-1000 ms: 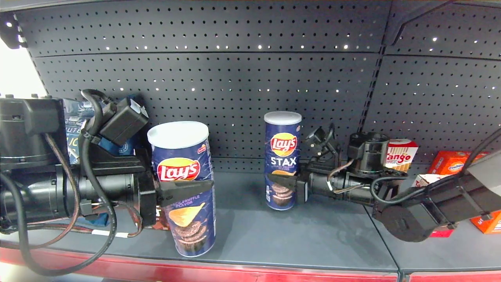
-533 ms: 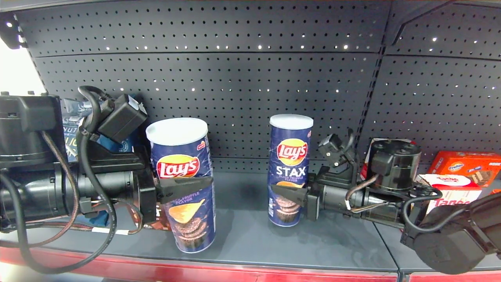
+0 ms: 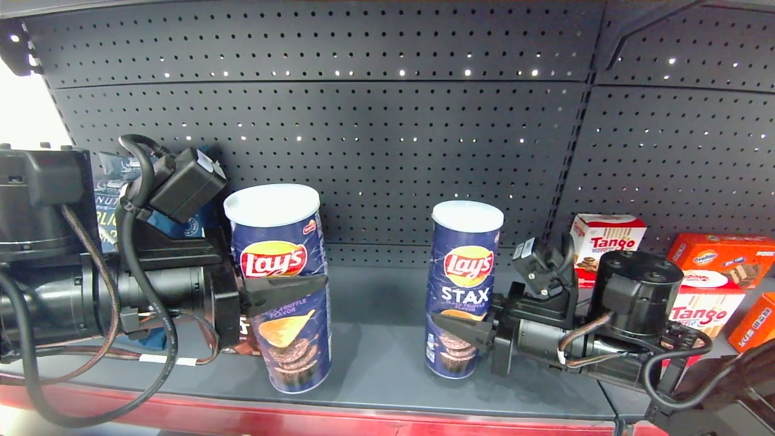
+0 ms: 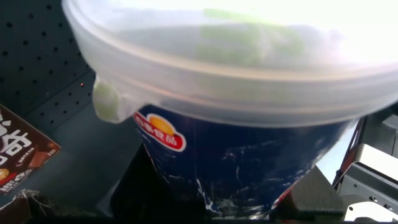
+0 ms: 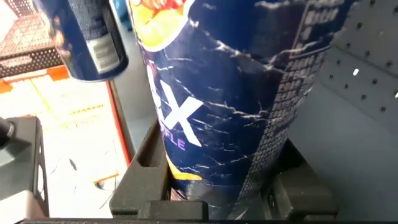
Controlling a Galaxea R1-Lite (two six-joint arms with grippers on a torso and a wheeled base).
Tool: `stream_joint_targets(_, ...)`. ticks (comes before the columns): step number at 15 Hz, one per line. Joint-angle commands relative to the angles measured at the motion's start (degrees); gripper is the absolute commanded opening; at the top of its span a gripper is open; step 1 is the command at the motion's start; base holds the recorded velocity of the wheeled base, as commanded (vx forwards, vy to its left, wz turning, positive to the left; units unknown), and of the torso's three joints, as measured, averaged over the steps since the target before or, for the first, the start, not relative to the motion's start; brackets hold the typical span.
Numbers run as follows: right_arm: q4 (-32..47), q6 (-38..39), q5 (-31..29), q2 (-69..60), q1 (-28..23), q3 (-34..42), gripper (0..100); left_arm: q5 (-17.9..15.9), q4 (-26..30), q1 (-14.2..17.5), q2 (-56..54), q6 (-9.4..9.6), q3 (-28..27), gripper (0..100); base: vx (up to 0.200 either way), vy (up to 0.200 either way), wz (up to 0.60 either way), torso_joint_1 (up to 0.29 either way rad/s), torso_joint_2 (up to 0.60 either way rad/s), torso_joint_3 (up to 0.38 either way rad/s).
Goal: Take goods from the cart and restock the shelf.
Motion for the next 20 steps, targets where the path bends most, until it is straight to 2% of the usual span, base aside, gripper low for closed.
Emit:
stream_joint_targets(1,-0.6,0.0,0.1,1.0,0.0,1.2,0,0.0,0.0,0.0,0.0,0.01,0.0,0,0.000,0.000,0.00,0.000,0.00,0.000)
stream_joint_targets(20,-3.8,-0.3,0.3,4.4,-0.3,4.3,0,0.3,0.0,0.0,0.2,0.01,0.2,0,0.000,0.000,0.00,0.000,0.00,0.000)
